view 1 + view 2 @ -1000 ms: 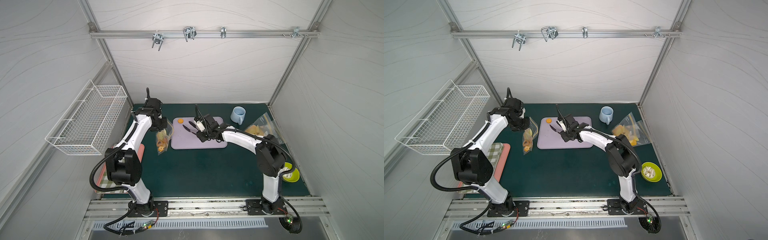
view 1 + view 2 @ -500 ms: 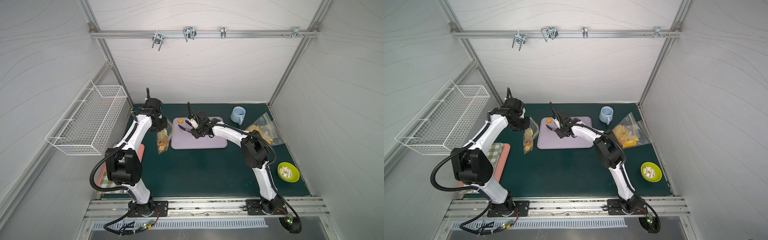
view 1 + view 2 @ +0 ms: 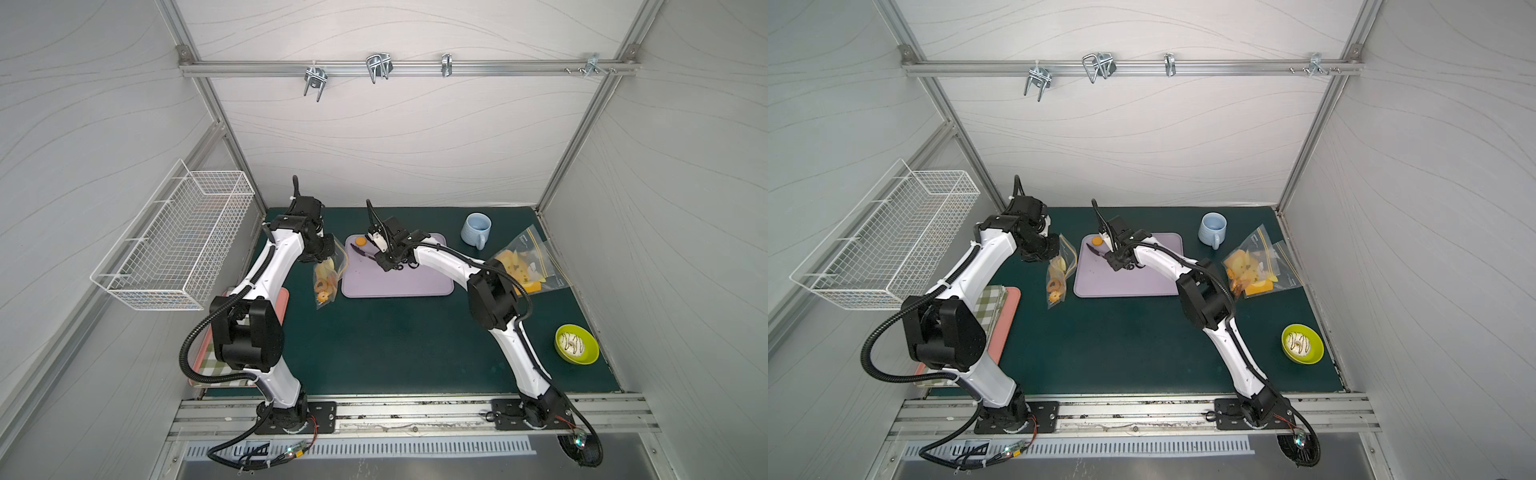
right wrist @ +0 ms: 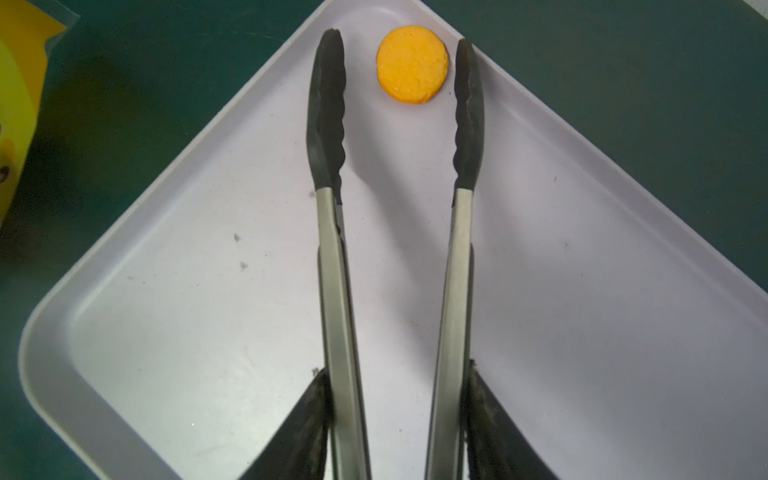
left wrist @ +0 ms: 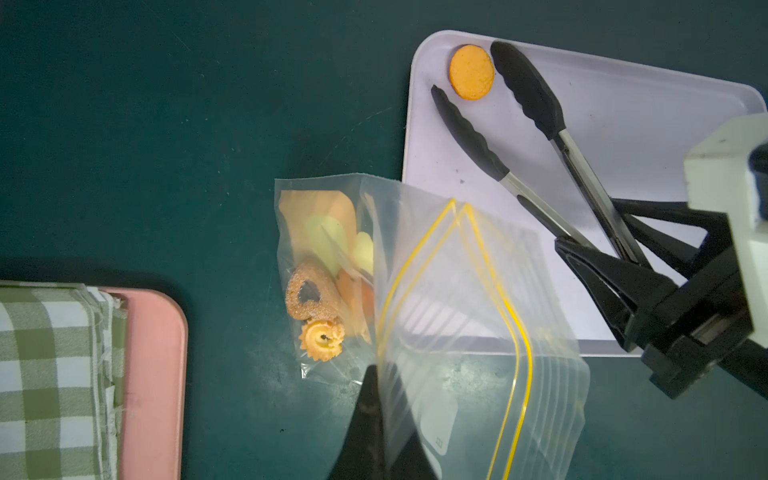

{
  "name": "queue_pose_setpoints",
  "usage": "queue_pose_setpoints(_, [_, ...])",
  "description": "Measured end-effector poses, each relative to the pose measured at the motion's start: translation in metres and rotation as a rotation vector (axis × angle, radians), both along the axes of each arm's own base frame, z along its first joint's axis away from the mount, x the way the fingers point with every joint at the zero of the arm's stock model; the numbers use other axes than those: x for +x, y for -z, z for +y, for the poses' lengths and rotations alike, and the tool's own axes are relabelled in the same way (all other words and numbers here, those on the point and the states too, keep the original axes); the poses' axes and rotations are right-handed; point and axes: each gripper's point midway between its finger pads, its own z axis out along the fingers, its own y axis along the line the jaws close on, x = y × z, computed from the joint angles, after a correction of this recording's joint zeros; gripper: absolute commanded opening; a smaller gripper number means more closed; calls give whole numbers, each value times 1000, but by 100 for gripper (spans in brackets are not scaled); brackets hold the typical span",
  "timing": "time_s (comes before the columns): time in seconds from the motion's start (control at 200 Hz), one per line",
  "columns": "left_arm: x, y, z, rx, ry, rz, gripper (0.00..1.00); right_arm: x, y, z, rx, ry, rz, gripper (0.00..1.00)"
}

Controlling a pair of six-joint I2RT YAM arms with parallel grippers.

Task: Put the cookies into a resealable bag to prevent moisture
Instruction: Pick up the cookie from the tray.

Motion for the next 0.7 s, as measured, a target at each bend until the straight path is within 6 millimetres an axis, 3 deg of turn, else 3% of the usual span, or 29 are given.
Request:
queue_pose_setpoints(0.495, [0, 0, 0, -1, 0, 1, 0, 0, 8, 3, 4, -13, 14, 39])
queue_pose_setpoints(0.7, [0, 1, -5, -34, 14, 6, 0, -21, 15, -21, -20, 11, 40, 38])
